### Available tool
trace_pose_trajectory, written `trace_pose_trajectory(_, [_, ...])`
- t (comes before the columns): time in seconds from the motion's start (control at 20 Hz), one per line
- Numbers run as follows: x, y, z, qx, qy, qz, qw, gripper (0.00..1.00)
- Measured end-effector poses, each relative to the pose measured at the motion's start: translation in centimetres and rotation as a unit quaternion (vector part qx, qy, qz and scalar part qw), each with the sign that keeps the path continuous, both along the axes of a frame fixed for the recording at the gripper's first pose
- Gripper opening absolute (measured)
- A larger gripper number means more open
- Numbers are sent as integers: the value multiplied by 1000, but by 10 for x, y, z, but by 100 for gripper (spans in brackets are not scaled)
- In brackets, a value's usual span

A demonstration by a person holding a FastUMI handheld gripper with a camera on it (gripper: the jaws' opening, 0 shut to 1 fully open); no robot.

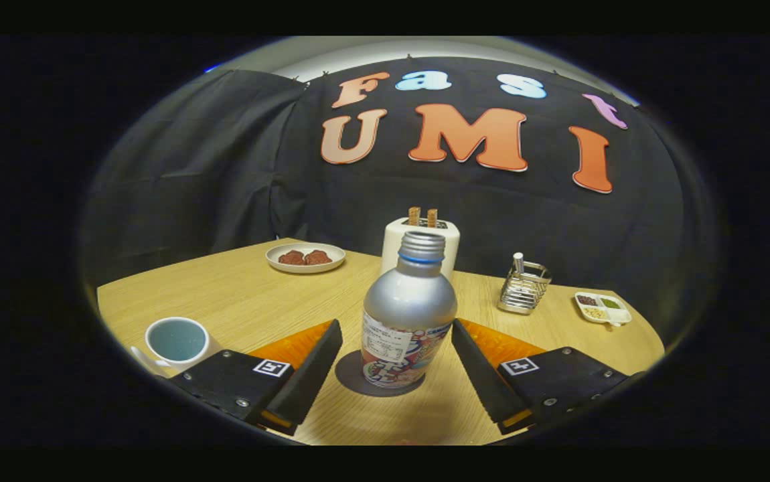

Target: Take the bottle from table, then pour the juice into the cup, finally place the bottle on the coaster

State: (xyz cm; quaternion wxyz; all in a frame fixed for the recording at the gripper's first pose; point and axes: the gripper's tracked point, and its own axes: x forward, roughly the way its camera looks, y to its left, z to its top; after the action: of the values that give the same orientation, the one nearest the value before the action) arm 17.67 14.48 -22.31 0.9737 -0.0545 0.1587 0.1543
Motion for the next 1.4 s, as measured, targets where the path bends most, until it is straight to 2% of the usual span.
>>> trace_pose_trajectory(0.45, [-47, -40, 106, 49, -106, -16, 993, 98])
trace_pose_trajectory(0.65, [-67, -72, 154, 37, -151, -38, 987, 98])
trace_pose_trajectory(0.8, [-84, -95, 178, 32, -158, -55, 985, 96])
trace_pose_trajectory(1.15, [-131, -140, 211, 44, -182, -106, 977, 96])
trace_pose_trajectory(1.4, [-157, -143, 210, 57, -184, -113, 975, 96])
